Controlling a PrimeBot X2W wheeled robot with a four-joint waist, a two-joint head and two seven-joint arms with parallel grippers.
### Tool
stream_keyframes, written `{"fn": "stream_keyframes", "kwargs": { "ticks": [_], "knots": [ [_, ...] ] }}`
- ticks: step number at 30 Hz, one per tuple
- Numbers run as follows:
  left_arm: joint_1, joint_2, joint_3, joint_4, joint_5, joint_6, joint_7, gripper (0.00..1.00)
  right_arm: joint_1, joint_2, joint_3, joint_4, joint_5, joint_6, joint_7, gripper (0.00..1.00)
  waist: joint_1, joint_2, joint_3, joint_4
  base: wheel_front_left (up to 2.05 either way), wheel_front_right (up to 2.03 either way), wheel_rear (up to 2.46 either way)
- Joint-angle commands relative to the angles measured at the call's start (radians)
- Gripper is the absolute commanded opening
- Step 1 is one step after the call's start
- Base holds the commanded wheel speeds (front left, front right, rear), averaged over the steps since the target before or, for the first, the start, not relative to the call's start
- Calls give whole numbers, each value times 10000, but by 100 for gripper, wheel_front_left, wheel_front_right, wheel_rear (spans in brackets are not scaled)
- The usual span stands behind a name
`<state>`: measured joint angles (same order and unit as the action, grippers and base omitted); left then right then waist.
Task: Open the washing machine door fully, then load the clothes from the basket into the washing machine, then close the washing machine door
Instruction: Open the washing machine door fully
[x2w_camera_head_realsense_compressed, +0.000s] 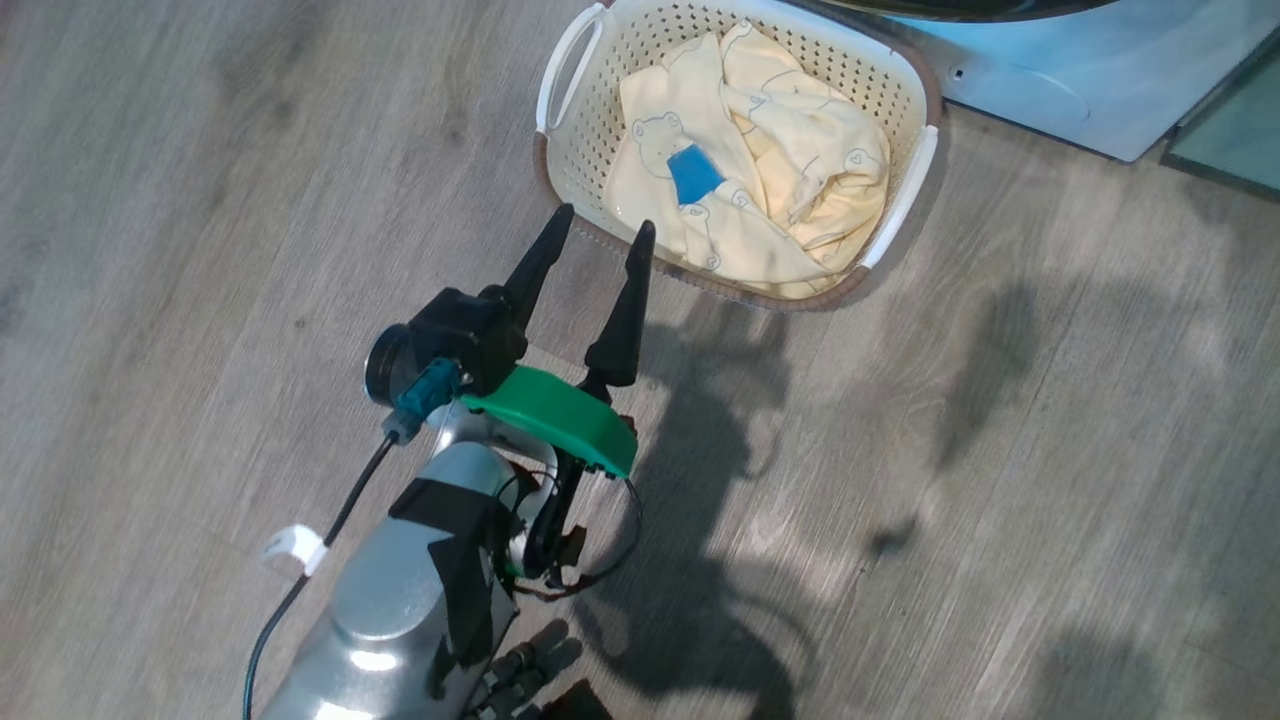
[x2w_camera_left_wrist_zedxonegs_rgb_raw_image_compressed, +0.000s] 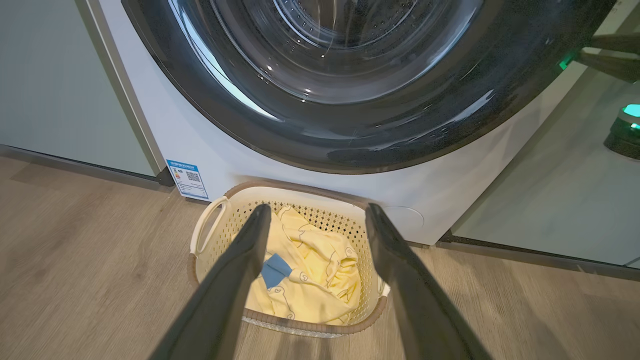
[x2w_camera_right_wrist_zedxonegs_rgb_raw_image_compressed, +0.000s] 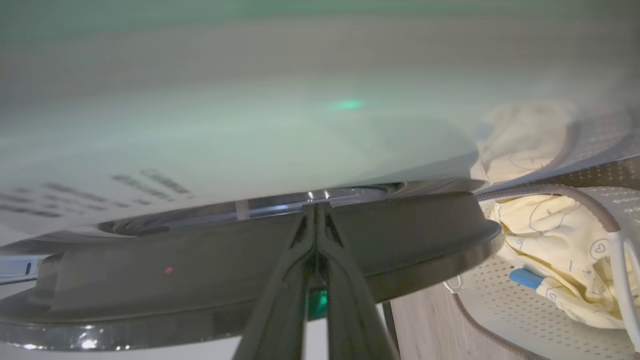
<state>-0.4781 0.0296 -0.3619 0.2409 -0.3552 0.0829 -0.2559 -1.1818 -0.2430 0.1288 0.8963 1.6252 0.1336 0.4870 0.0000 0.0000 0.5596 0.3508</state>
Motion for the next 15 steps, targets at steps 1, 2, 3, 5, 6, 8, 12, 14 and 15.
{"fn": "stream_keyframes", "kwargs": {
  "ticks": [1,2,3,5,6,8,12,14,15],
  "knots": [
    [-153,206,256,-307,-64,76,-59,100,-399,283,-5,-245,-60,-29,-26,0,0,0,25,17,0,0,0],
    [-160,206,247,-312,-74,85,-59,100,-434,308,-14,-219,-66,-29,-12,0,0,0,39,29,0,0,0],
    [-167,206,234,-316,-86,93,-59,100,-459,331,-8,-202,-76,-29,33,0,0,0,50,43,0,0,0],
    [-187,206,211,-322,-111,108,-59,100,-478,370,24,-186,-90,-29,193,0,0,0,65,72,0,0,0],
    [-196,206,208,-328,-124,114,-59,100,-475,384,20,-187,-77,-29,270,0,0,0,68,85,0,0,0],
    [-200,206,207,-341,-141,126,-59,100,-438,400,26,-200,-69,-29,437,0,0,0,57,108,0,0,0],
    [-170,206,225,-341,-147,140,-59,100,-292,407,26,-240,-89,-29,657,0,0,0,-3,123,0,0,0],
    [-154,206,241,-335,-143,141,-59,100,-204,398,39,-256,-114,-29,766,0,0,0,-46,115,0,0,0],
    [-145,206,251,-331,-141,140,-59,100,-158,401,43,-272,-119,-29,826,0,0,0,-70,109,0,0,0]
  ]
}}
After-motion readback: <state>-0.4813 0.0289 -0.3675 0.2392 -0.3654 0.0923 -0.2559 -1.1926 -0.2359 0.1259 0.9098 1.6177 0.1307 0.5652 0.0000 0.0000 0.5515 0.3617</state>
